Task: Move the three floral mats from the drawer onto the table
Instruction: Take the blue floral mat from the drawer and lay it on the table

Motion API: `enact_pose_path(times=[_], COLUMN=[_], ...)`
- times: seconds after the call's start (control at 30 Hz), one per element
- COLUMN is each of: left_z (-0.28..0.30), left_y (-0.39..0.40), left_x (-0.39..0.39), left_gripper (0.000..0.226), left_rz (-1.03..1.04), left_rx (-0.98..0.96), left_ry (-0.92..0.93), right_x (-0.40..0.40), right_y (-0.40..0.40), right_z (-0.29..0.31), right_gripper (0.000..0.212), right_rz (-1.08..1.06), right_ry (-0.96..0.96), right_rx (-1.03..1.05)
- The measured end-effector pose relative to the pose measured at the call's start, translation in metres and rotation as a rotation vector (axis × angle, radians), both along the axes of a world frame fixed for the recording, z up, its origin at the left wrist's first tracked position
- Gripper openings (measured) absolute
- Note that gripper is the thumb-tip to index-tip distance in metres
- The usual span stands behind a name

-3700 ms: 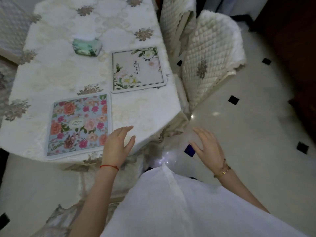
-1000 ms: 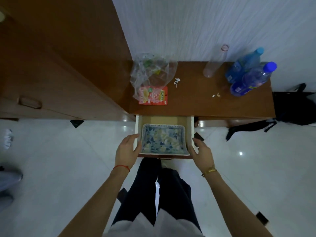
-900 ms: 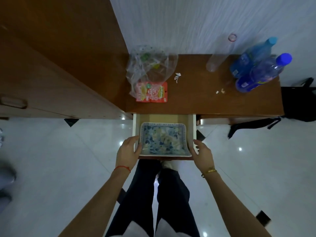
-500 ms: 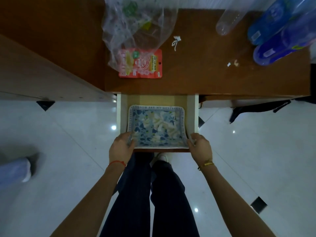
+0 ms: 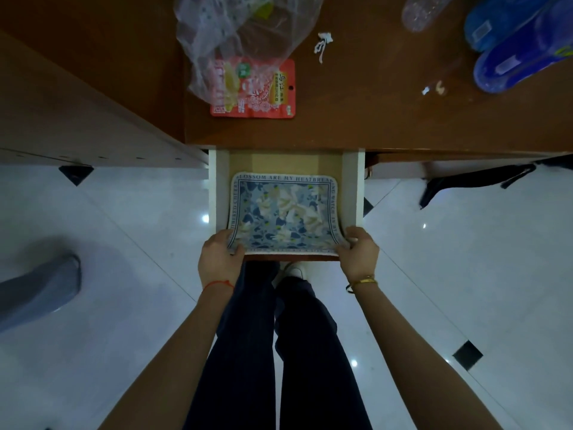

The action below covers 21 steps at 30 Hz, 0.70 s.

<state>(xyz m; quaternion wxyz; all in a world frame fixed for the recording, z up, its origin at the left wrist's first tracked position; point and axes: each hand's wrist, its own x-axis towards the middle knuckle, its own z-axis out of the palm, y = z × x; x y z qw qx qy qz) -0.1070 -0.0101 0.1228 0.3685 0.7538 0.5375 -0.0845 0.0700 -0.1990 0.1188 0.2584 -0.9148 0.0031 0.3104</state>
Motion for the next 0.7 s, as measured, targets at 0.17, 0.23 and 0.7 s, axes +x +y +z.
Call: enact_pose_path(times=[0.17, 0.23, 0.7], left_z=[0.004, 0.008, 0.041], left_y=[0.003, 0.003, -0.003], left_x=[-0.001, -0.003, -0.012], left_gripper=[0.039, 0.037, 0.043], left_rz=[0.045, 0.048, 0.186], left_rx=[-0.029, -0.034, -0.192], left_ry=[-0.014, -0.011, 0.070], right_x=[-0.004, -0.006, -0.006], right_y=[-0.001, -0.009, -0.061], right_z=[0.004, 0.009, 0.053], right_gripper=[0.037, 0.036, 0.075], right_rz=[-0.138, -0.133, 0.004], right_ry=[0.033, 0.091, 0.468], right_rx=[0.021, 0.031, 0.321])
